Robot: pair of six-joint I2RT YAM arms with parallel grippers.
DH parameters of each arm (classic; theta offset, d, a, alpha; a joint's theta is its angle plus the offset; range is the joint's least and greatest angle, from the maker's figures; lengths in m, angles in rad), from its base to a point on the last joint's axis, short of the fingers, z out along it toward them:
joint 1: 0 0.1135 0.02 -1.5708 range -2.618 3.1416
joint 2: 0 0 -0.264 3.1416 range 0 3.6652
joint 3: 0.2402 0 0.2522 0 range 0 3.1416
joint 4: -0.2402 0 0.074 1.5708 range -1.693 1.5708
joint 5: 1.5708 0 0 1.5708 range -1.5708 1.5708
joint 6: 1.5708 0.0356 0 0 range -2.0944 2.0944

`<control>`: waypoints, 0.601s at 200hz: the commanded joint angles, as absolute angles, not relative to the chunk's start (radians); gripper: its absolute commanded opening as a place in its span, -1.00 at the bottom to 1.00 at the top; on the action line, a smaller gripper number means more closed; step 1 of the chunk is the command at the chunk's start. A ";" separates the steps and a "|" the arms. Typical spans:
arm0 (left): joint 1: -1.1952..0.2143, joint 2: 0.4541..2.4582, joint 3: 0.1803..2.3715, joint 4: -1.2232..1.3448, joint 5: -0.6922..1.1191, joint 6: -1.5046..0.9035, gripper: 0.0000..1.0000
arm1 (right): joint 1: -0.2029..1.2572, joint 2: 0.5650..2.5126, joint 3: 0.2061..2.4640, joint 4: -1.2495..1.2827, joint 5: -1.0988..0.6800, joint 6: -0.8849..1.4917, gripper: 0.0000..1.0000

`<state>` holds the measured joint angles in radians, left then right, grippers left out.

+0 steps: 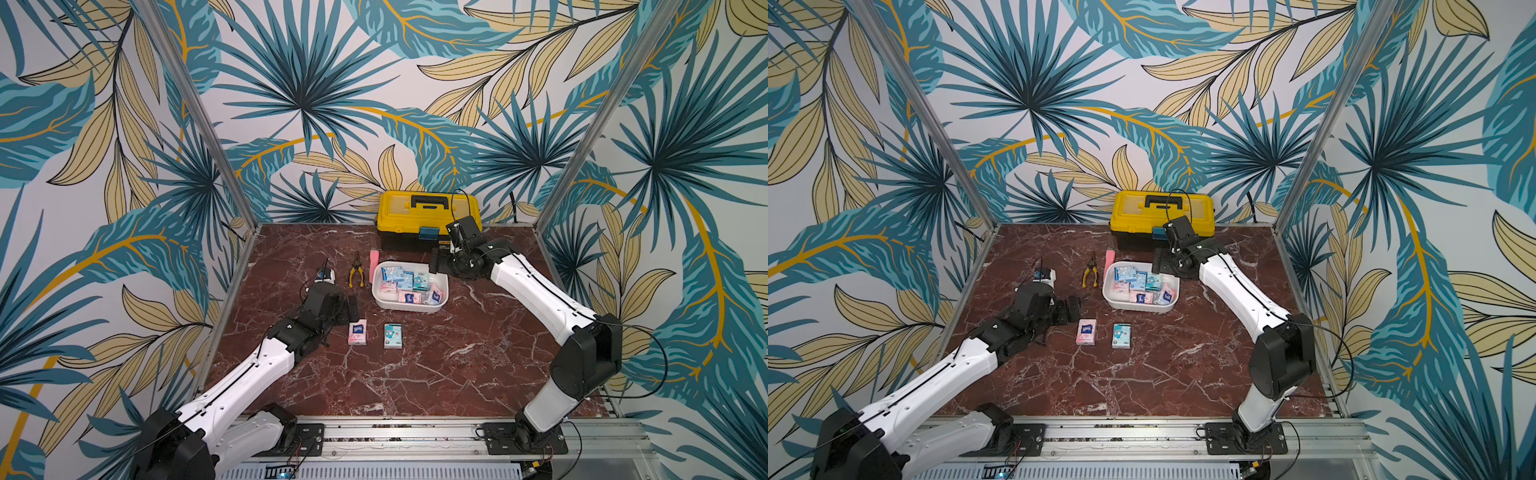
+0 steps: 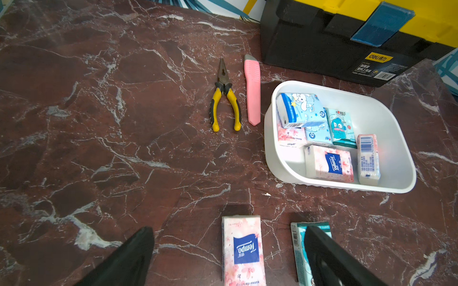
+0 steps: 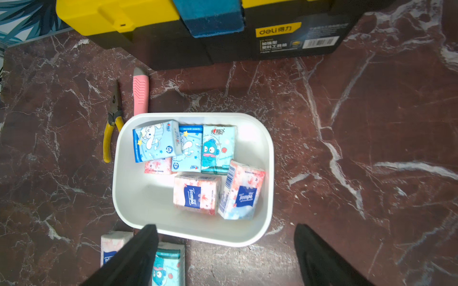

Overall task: Take the pocket tissues out of the storage box
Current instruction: Adjust the storage box at the center of the board.

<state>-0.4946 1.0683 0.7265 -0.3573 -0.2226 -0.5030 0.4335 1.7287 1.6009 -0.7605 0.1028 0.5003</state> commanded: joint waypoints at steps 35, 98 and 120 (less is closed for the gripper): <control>-0.489 1.055 0.665 -0.322 -0.199 -0.564 1.00 | 0.473 1.909 1.743 -0.773 0.066 0.421 0.75; -0.489 1.055 0.642 -0.351 -0.195 -0.607 1.00 | 0.494 2.096 1.925 -0.758 -0.095 0.074 0.78; -0.488 1.049 0.637 -0.357 -0.195 -0.619 1.00 | 0.494 2.144 1.968 -0.757 -0.168 -0.040 0.83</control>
